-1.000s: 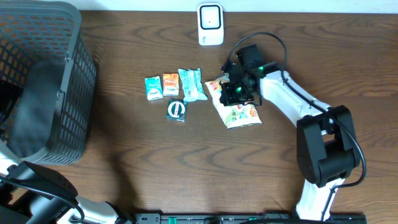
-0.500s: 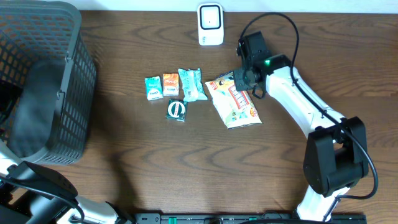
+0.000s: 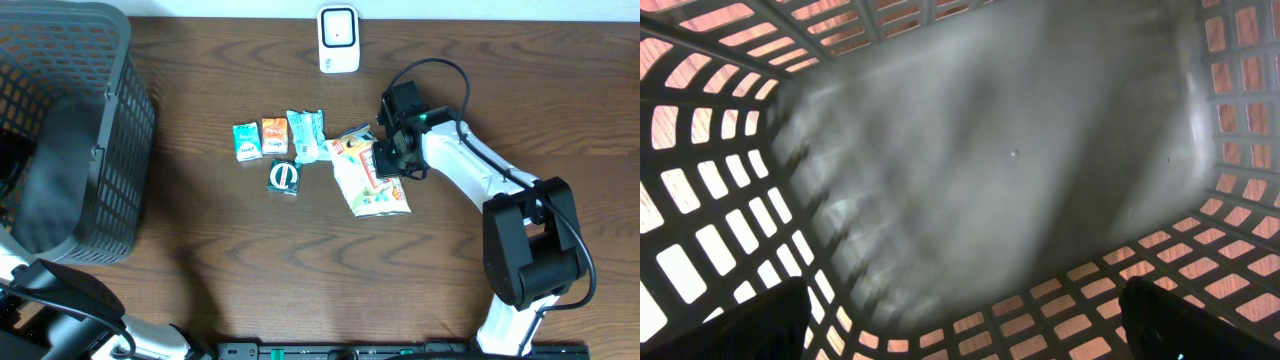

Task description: Scan the item barcode

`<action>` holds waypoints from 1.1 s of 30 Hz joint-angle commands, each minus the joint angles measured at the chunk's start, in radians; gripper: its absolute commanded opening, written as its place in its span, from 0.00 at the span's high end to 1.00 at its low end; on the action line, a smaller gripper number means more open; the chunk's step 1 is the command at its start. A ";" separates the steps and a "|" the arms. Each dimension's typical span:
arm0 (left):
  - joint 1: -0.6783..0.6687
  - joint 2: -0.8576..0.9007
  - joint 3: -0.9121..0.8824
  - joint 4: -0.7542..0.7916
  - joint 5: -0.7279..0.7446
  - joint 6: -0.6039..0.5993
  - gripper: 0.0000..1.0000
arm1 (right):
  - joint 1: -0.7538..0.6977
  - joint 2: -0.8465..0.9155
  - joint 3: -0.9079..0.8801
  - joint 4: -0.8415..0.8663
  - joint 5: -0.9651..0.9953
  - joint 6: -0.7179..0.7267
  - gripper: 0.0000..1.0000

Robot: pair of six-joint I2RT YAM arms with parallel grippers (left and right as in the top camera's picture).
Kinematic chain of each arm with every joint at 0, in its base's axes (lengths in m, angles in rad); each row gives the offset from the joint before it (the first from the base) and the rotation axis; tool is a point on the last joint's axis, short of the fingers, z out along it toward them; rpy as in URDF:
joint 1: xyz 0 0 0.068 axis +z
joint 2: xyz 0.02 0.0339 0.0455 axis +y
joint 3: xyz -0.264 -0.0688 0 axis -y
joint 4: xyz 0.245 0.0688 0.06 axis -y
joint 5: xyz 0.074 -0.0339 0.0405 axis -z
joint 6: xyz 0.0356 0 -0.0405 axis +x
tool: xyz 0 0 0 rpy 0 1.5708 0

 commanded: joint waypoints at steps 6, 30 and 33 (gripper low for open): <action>0.003 0.006 -0.002 -0.005 -0.003 -0.005 0.02 | 0.011 -0.128 0.165 -0.068 0.001 0.021 0.99; 0.003 0.006 -0.002 -0.005 -0.003 -0.005 0.02 | 0.066 -0.169 -0.109 0.074 0.229 0.018 0.99; 0.003 0.006 -0.002 -0.005 -0.003 -0.005 0.02 | 0.047 -0.207 -0.001 0.019 0.285 -0.041 0.99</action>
